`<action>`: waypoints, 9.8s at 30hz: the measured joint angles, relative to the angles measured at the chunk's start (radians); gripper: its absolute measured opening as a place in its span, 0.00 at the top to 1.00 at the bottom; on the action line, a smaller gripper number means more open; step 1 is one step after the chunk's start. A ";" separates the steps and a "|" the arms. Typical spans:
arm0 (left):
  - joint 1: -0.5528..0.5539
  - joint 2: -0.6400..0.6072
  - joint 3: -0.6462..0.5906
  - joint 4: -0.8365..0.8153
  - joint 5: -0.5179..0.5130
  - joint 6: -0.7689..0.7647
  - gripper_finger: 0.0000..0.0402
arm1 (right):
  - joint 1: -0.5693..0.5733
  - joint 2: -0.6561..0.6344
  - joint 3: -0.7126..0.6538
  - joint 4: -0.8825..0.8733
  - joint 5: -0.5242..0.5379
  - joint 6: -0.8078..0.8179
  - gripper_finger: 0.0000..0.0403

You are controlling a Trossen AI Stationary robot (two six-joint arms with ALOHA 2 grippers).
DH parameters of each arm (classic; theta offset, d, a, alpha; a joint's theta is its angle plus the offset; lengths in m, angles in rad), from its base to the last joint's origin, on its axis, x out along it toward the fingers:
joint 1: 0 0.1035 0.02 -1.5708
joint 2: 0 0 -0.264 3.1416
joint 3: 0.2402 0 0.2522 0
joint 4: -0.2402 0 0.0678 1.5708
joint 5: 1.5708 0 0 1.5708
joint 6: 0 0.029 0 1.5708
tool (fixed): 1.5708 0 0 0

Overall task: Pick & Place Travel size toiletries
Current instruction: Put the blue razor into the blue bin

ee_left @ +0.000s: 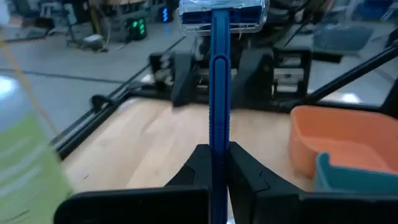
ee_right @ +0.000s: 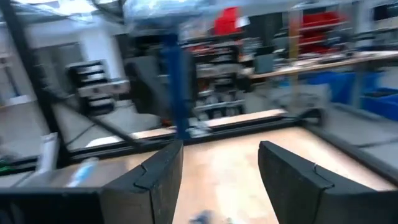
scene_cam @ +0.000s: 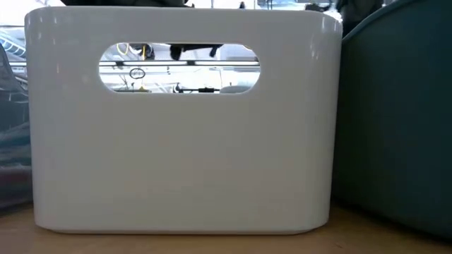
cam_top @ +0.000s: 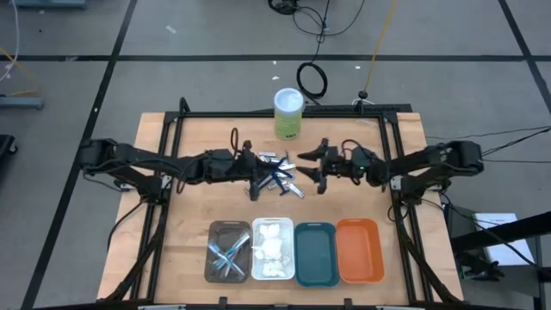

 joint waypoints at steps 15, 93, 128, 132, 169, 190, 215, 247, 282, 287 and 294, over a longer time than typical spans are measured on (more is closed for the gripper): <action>-0.021 0.092 0.001 0.066 0.011 -0.002 0.96 | 0.044 0.133 0.137 0.038 -0.063 0.003 0.51; -0.009 -0.035 0.018 -0.542 -0.279 -0.275 0.42 | 0.568 -0.032 0.145 -0.784 -0.075 0.423 0.39; -0.067 0.210 0.018 -0.508 -0.093 -0.293 0.42 | 0.303 -0.080 0.146 -0.594 -0.042 -0.097 0.40; -0.053 0.268 0.018 -0.491 -0.132 -0.319 0.42 | 0.240 -0.080 0.146 -0.595 -0.028 -0.124 0.40; 0.059 0.338 0.019 -0.489 -0.015 -0.315 0.95 | 0.183 -0.080 0.146 -0.642 -0.034 -0.155 0.40; 0.037 0.121 0.017 -0.628 -0.016 -0.371 0.84 | 0.183 -0.080 0.146 -0.646 -0.032 -0.146 0.40; 0.071 0.229 0.016 -0.782 -0.110 -0.383 0.51 | 0.183 -0.080 0.145 -0.661 -0.032 -0.144 0.40; 0.116 0.274 0.015 -0.718 -0.044 -0.284 0.98 | 0.183 -0.080 0.145 -0.666 -0.032 -0.143 0.40; 0.095 0.301 0.019 -0.699 0.000 -0.193 0.43 | 0.183 -0.080 0.146 -0.665 -0.032 -0.143 0.40; 0.113 0.331 0.019 -0.692 0.076 -0.153 0.45 | 0.183 -0.080 0.146 -0.666 -0.032 -0.143 0.40; 0.117 0.332 0.019 -0.692 0.128 -0.129 0.73 | 0.183 -0.080 0.146 -0.668 -0.032 -0.143 0.40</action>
